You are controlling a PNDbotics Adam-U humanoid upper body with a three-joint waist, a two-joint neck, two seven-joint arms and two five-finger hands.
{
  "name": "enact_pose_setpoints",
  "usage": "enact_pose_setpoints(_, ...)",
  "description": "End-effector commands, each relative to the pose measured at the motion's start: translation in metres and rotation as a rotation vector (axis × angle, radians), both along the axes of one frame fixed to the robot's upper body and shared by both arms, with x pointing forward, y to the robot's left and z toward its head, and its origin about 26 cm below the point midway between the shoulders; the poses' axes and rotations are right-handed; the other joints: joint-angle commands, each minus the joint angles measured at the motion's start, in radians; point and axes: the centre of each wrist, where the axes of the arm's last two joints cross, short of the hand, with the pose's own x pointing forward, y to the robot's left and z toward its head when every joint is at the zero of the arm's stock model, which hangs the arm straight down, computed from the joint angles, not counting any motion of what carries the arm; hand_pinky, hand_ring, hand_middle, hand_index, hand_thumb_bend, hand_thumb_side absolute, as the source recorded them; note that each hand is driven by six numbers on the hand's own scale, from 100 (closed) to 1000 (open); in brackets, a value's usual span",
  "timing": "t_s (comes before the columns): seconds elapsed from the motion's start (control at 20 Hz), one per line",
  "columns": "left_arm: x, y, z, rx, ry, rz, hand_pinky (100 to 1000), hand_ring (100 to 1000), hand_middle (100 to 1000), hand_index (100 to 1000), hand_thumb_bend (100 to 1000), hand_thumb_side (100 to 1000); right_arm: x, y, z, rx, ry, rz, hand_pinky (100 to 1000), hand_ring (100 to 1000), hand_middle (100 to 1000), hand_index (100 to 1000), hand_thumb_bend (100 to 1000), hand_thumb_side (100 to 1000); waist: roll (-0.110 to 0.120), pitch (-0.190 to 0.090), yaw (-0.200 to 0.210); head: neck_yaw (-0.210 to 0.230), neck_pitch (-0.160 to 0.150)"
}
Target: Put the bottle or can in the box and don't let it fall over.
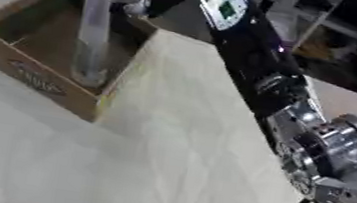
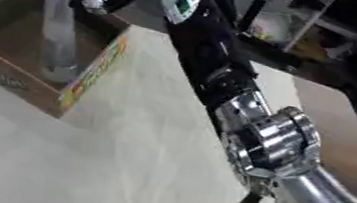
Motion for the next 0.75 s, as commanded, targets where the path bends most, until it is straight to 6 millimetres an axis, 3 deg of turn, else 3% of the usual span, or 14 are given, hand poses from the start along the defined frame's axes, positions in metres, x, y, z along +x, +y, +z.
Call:
enact_pose_setpoints(0.05,-0.004,0.002,0.006,0.013,-0.025,0.011,597,652,620,882,150,786,-0.005,-0.020,0.019,-0.062,-0.049,0.037,838,1000,967,954,396,313,0.021,-0.023,-0.010,0.007,0.008)
enact_pose_setpoints(0.4,-0.006,0.006,0.000,0.005,-0.008,0.030,599,653,621,881,147,782,-0.008,-0.051,0.018,-0.019,-0.041,0.002,829,1000,963,950,409,297,0.047,-0.048,-0.058,0.029,0.037)
enact_pose_setpoints(0.6,-0.008,0.009,-0.005,-0.006,0.001,0.041,599,653,621,881,143,780,-0.011,-0.073,0.019,-0.008,-0.035,-0.018,828,1000,962,949,385,299,0.076,-0.067,-0.093,0.054,0.055)
enact_pose_setpoints(0.75,-0.010,0.011,-0.010,-0.016,0.005,0.051,600,653,622,881,137,775,-0.016,-0.093,0.019,0.003,-0.024,-0.046,823,1000,961,949,374,288,0.106,-0.083,-0.121,0.096,0.080)
